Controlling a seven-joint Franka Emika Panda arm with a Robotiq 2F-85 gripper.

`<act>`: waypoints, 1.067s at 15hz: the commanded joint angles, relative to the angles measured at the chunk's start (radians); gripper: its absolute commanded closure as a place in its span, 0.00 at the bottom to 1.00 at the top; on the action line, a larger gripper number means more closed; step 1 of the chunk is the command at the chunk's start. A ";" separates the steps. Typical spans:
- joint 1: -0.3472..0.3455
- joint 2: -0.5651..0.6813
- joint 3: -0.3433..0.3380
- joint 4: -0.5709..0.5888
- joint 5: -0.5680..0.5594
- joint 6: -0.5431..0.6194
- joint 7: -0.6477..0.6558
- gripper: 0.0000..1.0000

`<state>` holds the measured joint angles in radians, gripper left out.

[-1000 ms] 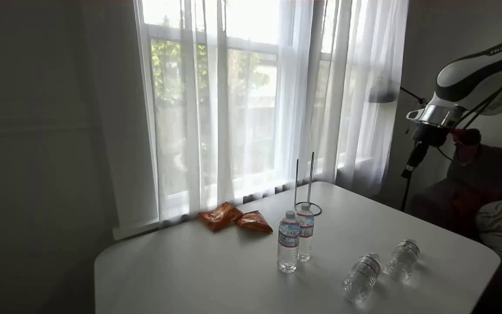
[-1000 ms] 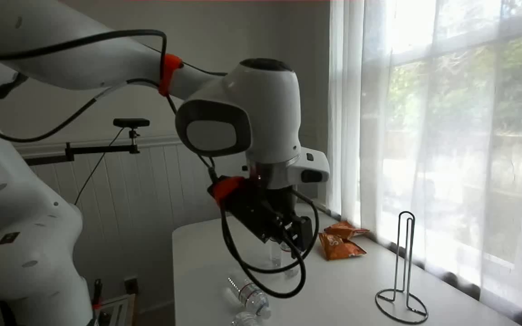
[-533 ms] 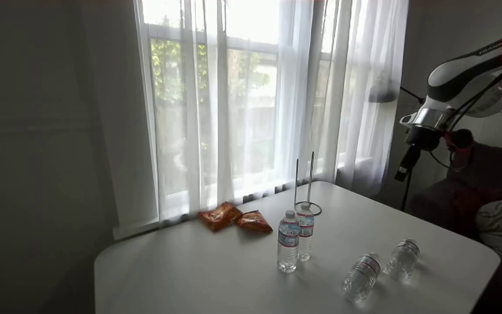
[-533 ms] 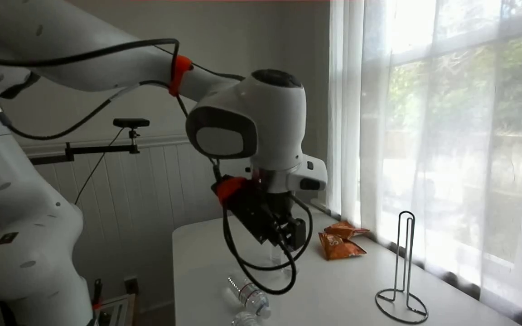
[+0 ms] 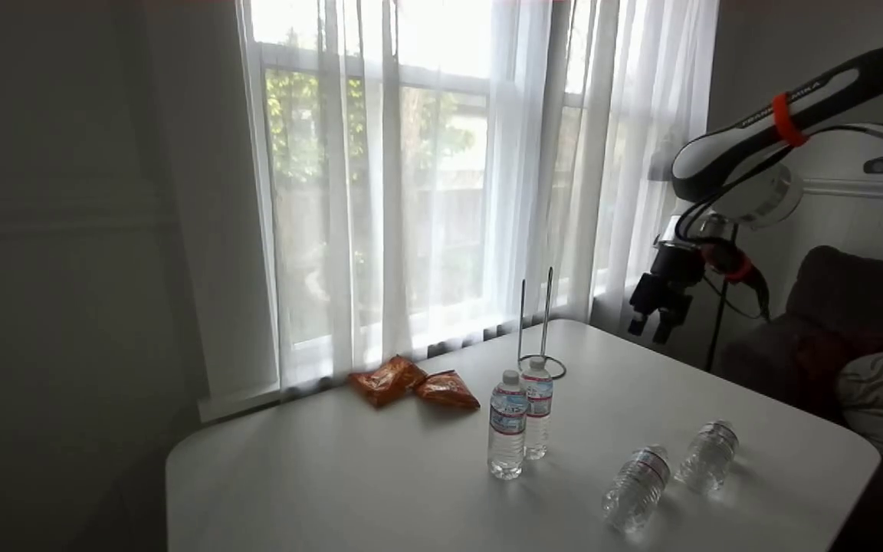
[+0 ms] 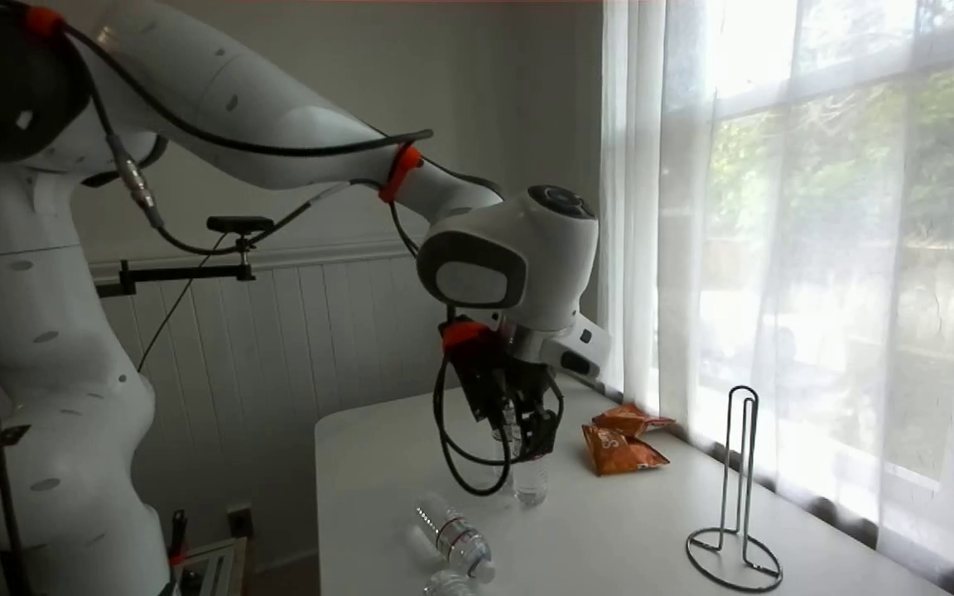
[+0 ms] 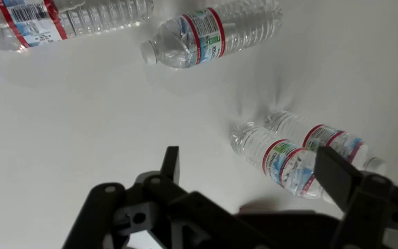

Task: Pick up both water bottles laying on the table one by one and place them the right way up on the table

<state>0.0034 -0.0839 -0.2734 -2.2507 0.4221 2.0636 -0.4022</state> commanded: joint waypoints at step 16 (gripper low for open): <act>-0.063 0.043 0.109 0.011 -0.051 0.084 0.172 0.00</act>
<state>-0.0348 -0.0404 -0.1939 -2.2350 0.3794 2.1562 -0.2457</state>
